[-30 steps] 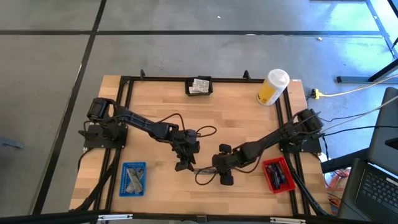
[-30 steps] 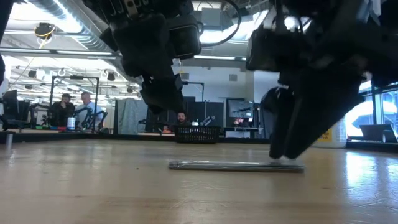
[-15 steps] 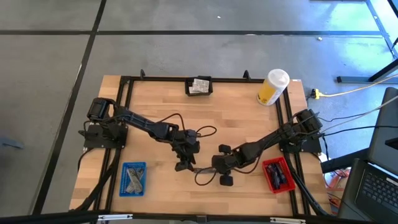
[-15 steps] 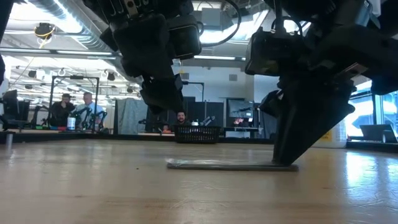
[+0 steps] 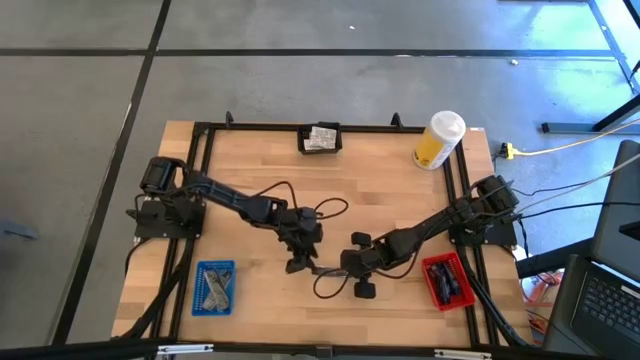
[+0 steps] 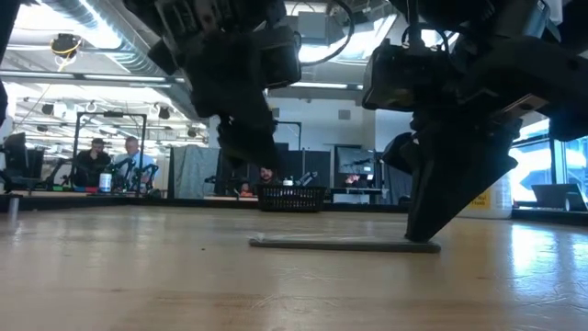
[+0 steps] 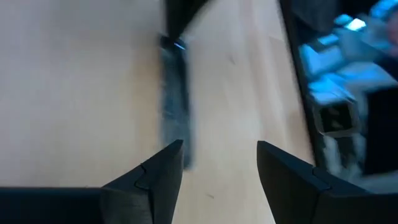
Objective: Pick & Place Travel size toiletries
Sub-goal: Put the black comb into the blue bin
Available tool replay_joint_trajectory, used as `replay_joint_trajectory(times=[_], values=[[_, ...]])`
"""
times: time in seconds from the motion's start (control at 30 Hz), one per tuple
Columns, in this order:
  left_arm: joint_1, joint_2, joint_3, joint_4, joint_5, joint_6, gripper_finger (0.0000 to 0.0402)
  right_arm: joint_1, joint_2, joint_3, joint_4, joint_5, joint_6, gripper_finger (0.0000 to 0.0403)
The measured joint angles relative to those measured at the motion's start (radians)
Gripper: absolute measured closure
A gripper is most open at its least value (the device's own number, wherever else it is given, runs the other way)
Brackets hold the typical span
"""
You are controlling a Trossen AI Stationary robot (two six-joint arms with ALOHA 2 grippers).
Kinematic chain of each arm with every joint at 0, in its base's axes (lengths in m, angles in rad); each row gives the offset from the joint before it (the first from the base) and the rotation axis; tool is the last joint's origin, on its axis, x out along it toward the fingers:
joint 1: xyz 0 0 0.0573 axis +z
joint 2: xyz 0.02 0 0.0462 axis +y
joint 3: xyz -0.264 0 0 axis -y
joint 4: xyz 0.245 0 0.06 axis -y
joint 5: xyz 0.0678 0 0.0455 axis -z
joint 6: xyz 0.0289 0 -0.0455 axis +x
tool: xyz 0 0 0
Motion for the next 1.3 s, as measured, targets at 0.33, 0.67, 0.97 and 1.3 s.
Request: replay_joint_trajectory(times=[0.33, 0.67, 0.97, 1.3], values=[[0.071, 0.0, 0.0, -0.029, 0.096, -0.08, 0.0209, 0.002, -0.016, -0.003, -0.015, -0.023, -0.027, 0.0402], [0.125, 0.009, 0.0, -0.015, 0.183, -0.071, 0.0213, 0.003, -0.043, -0.003, -0.006, -0.022, -0.04, 0.0402], [0.136, 0.114, -0.001, 0.017, 0.244, -0.072, 0.0215, 0.003, -0.043, -0.003, -0.002, -0.021, -0.048, 0.0403], [0.156, 0.186, 0.0, 0.113, 0.313, -0.096, 0.0215, 0.003, -0.044, -0.002, 0.004, -0.023, -0.065, 0.0403]])
